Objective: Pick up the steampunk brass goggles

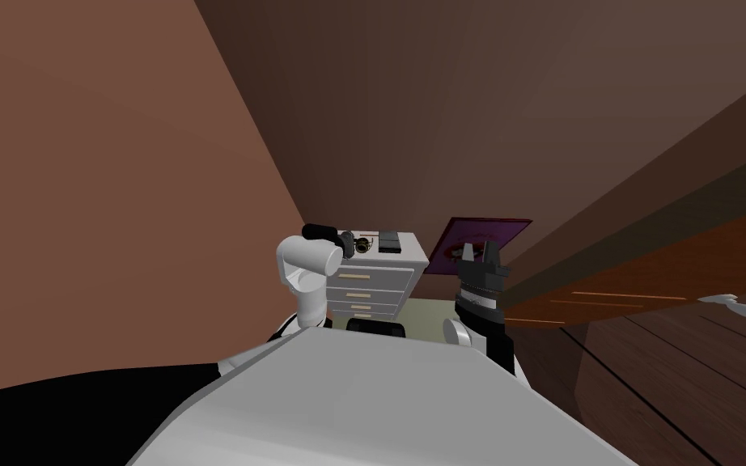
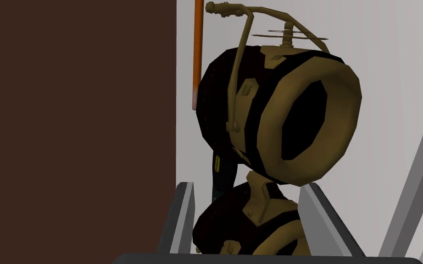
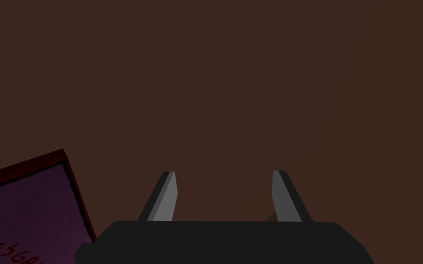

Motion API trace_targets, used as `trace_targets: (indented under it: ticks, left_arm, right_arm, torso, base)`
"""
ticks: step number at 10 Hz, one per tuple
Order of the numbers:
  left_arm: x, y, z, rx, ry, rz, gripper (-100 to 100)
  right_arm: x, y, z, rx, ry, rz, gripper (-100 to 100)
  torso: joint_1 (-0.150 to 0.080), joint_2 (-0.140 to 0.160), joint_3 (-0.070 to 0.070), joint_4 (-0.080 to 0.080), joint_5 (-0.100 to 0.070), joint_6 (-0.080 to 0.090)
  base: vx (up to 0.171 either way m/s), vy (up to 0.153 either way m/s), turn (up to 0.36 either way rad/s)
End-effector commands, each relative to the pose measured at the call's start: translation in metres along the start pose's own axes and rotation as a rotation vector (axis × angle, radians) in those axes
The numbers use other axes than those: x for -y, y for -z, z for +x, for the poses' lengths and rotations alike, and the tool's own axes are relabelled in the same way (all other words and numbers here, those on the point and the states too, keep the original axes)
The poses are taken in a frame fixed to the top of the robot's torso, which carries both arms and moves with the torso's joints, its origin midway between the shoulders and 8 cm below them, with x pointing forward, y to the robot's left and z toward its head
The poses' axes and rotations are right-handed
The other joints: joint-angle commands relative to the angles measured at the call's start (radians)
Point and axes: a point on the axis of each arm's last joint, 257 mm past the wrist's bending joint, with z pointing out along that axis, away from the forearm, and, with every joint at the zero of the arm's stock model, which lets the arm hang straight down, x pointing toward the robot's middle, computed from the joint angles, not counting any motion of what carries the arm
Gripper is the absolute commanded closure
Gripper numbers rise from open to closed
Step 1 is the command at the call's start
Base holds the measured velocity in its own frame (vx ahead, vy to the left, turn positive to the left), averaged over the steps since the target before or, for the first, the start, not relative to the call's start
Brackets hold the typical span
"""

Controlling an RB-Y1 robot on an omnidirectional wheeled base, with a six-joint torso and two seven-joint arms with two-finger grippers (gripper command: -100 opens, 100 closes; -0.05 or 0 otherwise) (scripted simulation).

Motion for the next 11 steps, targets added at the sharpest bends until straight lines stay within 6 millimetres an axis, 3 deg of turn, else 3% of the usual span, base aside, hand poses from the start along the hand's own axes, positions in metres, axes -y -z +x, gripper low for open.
trace_targets:
  ticks: [1, 4, 5, 6, 10, 11]
  left_arm:
    - [0.0, 0.0, 0.0, 0.0, 0.0, 0.0, 100]
    - [0.0, 0.0, 0.0, 0.001, 0.0, 0.0, 100]
    - [0.0, 0.0, 0.0, 0.001, 0.0, 0.0, 0]
    - [-0.001, 0.009, -0.001, 0.0, 0.0, 0.001, 100]
    - [-0.002, 0.02, -0.002, 0.0, 0.001, 0.002, 100]
    - [-0.003, 0.02, -0.002, 0.0, 0.001, 0.0, 0]
  right_arm:
    - [0.0, 0.0, 0.0, 0.0, 0.0, 0.0, 0]
    - [0.0, 0.0, 0.0, 0.0, 0.0, 0.0, 0]
    - [0.0, 0.0, 0.0, 0.0, 0.0, 0.0, 0]
    - [0.0, 0.0, 0.0, 0.0, 0.0, 0.0, 0]
    - [0.0, 0.0, 0.0, 0.0, 0.0, 0.0, 0]
    - [0.0, 0.0, 0.0, 0.0, 0.0, 0.0, 0]
  torso:
    - [0.0, 0.0, 0.0, 0.0, 0.0, 0.0]
    - [0.0, 0.0, 0.0, 0.0, 0.0, 0.0]
    - [0.0, 0.001, 0.0, 0.0, 0.0, 0.0]
    - [0.0, 0.001, 0.0, 0.0, 0.0, 0.0]
    - [0.0, 0.002, 0.002, 0.001, 0.0, 0.0]
    - [0.0, 0.002, 0.002, 0.001, 0.0, 0.0]
  base:
    - [0.0, 0.0, 0.0]
    - [0.0, 0.0, 0.0]
    - [0.0, 0.0, 0.0]
    - [0.0, 0.0, 0.0]
    - [0.0, 0.0, 0.0]
    - [0.0, 0.0, 0.0]
